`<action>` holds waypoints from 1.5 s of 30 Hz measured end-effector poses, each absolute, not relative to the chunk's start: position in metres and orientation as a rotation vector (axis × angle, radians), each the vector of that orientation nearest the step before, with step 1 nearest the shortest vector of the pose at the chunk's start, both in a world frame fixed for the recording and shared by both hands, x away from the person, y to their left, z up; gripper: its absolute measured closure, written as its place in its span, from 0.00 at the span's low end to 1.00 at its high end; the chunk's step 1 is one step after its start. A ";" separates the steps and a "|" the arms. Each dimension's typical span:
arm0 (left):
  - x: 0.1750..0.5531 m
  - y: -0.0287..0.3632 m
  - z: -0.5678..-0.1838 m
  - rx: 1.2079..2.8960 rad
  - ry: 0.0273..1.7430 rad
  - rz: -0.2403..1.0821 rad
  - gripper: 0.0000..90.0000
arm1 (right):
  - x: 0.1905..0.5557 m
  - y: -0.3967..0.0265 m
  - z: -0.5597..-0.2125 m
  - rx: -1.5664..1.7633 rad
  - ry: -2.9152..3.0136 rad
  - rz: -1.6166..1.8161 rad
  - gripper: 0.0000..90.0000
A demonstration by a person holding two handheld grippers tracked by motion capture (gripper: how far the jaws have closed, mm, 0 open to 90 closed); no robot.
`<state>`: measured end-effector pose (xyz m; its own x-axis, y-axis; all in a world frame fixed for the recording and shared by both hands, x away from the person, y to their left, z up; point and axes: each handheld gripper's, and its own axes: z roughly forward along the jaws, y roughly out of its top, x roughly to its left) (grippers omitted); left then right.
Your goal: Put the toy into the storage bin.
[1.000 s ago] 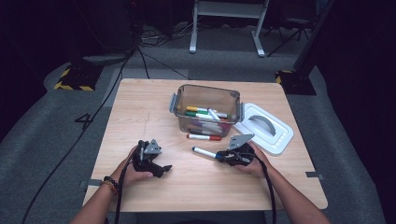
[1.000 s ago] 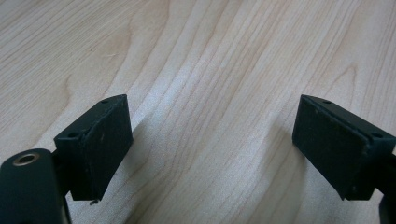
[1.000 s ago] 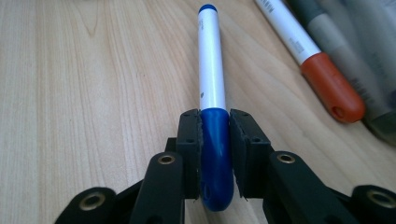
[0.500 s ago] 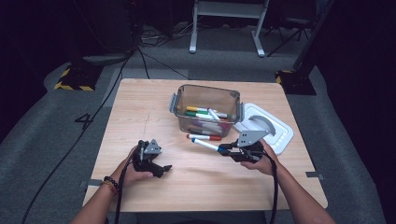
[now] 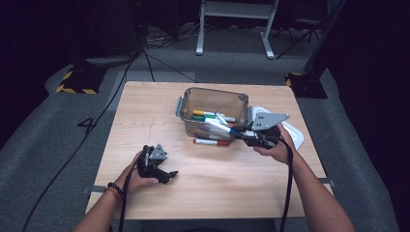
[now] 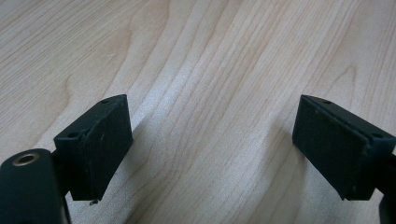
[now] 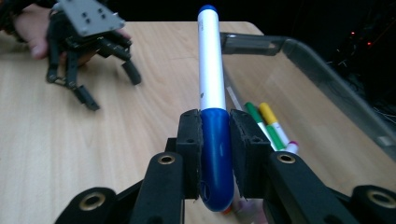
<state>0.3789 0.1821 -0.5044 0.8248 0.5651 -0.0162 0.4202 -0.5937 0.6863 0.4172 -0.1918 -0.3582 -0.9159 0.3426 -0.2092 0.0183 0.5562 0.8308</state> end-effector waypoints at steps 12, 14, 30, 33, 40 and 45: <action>0.379 0.182 -0.504 2.292 0.718 0.264 0.14 | 0.466 -0.184 -0.346 0.376 2.468 1.209 0.83; 0.379 0.182 -0.504 2.292 0.718 0.264 0.14 | 0.473 -0.183 -0.346 0.387 2.474 1.217 0.83; 0.379 0.182 -0.504 2.292 0.716 0.263 0.14 | 0.520 -0.152 -0.368 0.402 2.642 1.025 0.83; 0.379 0.182 -0.504 2.292 0.716 0.263 0.14 | 0.523 -0.147 -0.371 0.396 2.669 0.979 0.83; 0.379 0.182 -0.504 2.292 0.716 0.263 0.14 | 0.527 -0.142 -0.379 0.379 2.742 0.869 0.83; 0.379 0.182 -0.504 2.292 0.716 0.263 0.14 | 0.528 -0.140 -0.384 0.379 2.781 0.793 0.83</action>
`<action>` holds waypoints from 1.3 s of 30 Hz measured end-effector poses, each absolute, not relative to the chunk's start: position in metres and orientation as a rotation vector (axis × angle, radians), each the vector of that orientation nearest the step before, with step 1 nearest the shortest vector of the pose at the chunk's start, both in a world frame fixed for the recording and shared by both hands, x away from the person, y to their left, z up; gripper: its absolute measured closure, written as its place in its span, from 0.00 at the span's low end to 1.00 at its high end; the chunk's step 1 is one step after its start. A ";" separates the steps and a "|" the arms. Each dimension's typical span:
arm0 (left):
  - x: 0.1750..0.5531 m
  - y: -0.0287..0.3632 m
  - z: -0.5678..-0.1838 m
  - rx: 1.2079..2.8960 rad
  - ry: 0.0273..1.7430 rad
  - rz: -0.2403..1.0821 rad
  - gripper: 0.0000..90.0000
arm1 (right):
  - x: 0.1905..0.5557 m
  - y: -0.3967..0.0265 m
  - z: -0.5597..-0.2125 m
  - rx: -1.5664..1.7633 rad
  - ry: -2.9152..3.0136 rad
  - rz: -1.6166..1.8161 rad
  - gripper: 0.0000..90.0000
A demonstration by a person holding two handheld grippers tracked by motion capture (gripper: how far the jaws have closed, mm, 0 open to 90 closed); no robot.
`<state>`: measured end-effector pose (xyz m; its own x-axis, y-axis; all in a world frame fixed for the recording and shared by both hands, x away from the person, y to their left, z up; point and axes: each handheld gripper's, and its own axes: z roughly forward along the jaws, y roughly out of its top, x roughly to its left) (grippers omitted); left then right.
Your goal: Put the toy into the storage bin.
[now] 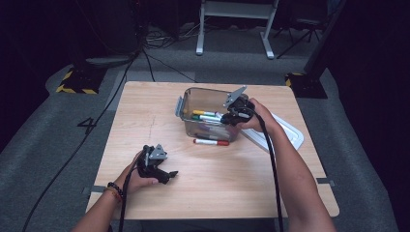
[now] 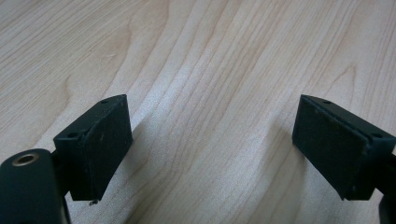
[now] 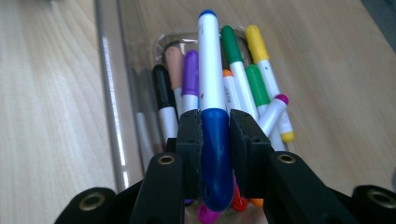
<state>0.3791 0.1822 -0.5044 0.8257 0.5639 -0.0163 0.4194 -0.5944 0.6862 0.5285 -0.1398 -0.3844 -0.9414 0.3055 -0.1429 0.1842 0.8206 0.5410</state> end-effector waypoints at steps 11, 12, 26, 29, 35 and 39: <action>0.379 0.182 -0.504 2.292 0.716 0.263 0.14 | 0.528 -0.140 -0.384 0.395 2.773 0.761 0.75; 0.379 0.182 -0.504 2.292 0.716 0.263 0.14 | 0.527 -0.141 -0.383 0.411 2.760 0.777 0.75; 0.379 0.182 -0.504 2.292 0.716 0.263 0.14 | 0.489 -0.166 -0.344 0.467 2.513 1.168 0.39; 0.379 0.182 -0.504 2.292 0.716 0.263 0.14 | 0.470 -0.179 -0.337 0.464 2.452 1.260 0.36; 0.379 0.182 -0.504 2.292 0.717 0.263 0.14 | 0.438 -0.199 -0.341 0.428 2.418 1.310 0.34; 0.379 0.182 -0.504 2.292 0.715 0.264 0.14 | 0.415 -0.211 -0.346 0.396 2.386 1.341 0.34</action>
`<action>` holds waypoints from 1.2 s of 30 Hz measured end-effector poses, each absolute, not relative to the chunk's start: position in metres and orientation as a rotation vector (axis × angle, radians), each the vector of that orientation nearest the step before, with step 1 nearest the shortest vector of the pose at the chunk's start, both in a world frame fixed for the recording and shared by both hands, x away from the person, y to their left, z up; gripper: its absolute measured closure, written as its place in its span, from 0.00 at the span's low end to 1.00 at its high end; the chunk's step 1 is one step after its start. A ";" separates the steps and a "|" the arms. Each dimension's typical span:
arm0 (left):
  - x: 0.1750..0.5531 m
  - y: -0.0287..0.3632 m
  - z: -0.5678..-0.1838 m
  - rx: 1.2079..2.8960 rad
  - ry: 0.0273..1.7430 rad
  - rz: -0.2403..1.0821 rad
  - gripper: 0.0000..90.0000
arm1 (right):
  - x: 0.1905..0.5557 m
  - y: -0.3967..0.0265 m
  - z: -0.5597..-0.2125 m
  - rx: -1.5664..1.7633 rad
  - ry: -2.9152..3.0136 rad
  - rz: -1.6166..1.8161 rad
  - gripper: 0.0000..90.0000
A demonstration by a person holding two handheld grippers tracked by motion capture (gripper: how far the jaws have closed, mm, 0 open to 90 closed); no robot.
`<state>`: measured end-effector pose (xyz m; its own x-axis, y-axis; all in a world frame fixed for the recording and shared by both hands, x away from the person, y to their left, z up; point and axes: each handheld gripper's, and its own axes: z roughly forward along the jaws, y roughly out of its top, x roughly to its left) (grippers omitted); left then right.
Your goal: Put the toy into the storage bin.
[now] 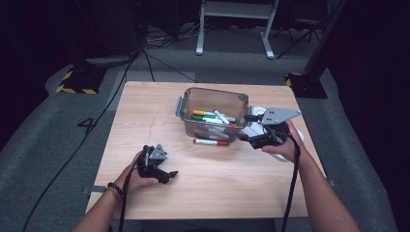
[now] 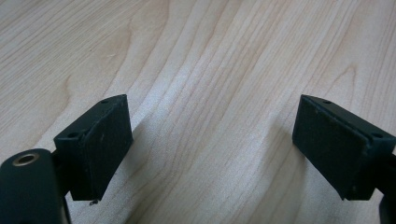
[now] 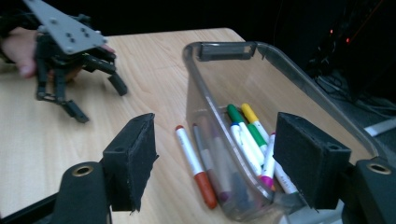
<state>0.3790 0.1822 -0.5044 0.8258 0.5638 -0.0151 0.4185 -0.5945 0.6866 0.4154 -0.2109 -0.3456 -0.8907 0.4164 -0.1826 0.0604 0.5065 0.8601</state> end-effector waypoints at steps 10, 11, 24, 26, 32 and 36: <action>0.379 0.182 -0.504 2.292 0.717 0.263 0.14 | 0.378 -0.205 -0.398 0.329 2.487 1.348 0.33; 0.379 0.182 -0.504 2.292 0.716 0.264 0.14 | 0.380 -0.201 -0.408 0.324 2.509 1.330 0.34; 0.379 0.182 -0.504 2.292 0.717 0.264 0.14 | 0.423 -0.160 -0.476 0.335 2.576 1.074 0.34; 0.379 0.182 -0.504 2.292 0.717 0.263 0.14 | 0.426 -0.158 -0.478 0.326 2.559 1.062 0.34; 0.379 0.182 -0.504 2.292 0.717 0.263 0.14 | 0.435 -0.160 -0.481 0.372 2.527 1.075 0.34; 0.379 0.182 -0.504 2.292 0.717 0.263 0.14 | 0.440 -0.160 -0.485 0.386 2.523 1.059 0.34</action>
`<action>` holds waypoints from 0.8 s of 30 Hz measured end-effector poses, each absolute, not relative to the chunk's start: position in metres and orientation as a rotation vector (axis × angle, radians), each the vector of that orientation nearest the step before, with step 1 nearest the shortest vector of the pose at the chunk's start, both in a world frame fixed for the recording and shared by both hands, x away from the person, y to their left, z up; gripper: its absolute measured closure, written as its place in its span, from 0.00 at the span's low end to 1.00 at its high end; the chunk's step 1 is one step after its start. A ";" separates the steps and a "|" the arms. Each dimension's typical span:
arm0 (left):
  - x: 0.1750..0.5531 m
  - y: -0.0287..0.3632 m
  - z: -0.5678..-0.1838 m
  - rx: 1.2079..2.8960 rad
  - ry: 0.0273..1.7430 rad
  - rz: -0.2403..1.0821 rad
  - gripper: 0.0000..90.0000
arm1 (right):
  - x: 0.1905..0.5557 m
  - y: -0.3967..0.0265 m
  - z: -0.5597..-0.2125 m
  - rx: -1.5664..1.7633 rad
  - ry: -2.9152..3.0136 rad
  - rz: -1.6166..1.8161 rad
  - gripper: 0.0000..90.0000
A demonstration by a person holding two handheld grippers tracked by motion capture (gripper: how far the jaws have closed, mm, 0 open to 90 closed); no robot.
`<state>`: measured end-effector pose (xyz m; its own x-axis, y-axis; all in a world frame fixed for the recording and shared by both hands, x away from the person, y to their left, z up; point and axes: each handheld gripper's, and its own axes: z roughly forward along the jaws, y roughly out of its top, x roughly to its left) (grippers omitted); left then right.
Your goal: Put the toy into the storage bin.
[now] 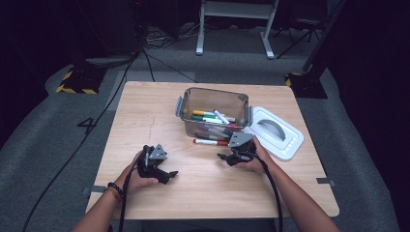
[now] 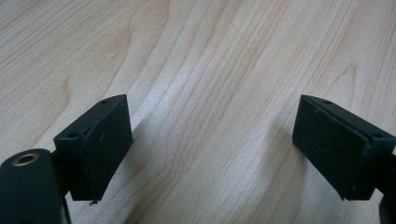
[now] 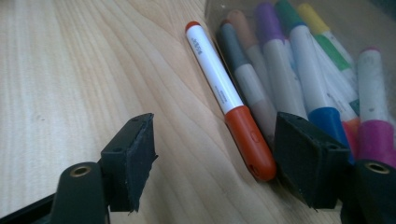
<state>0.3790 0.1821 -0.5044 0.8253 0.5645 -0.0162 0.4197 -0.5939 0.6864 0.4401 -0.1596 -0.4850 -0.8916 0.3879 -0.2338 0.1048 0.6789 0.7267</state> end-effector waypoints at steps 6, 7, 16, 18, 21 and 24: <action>0.379 0.182 -0.504 2.292 0.717 0.263 0.14 | 0.446 -0.159 -0.492 0.413 2.556 1.050 0.35; 0.379 0.182 -0.504 2.292 0.717 0.263 0.14 | 0.447 -0.158 -0.493 0.413 2.558 1.057 0.36; 0.379 0.182 -0.504 2.292 0.717 0.263 0.14 | 0.443 -0.151 -0.489 0.356 2.601 1.088 0.40; 0.379 0.182 -0.504 2.291 0.717 0.263 0.14 | 0.442 -0.150 -0.488 0.353 2.588 1.112 0.38; 0.379 0.182 -0.504 2.292 0.716 0.264 0.14 | 0.442 -0.142 -0.484 0.334 2.560 1.130 0.36; 0.379 0.182 -0.504 2.291 0.717 0.264 0.14 | 0.444 -0.135 -0.488 0.322 2.559 1.097 0.34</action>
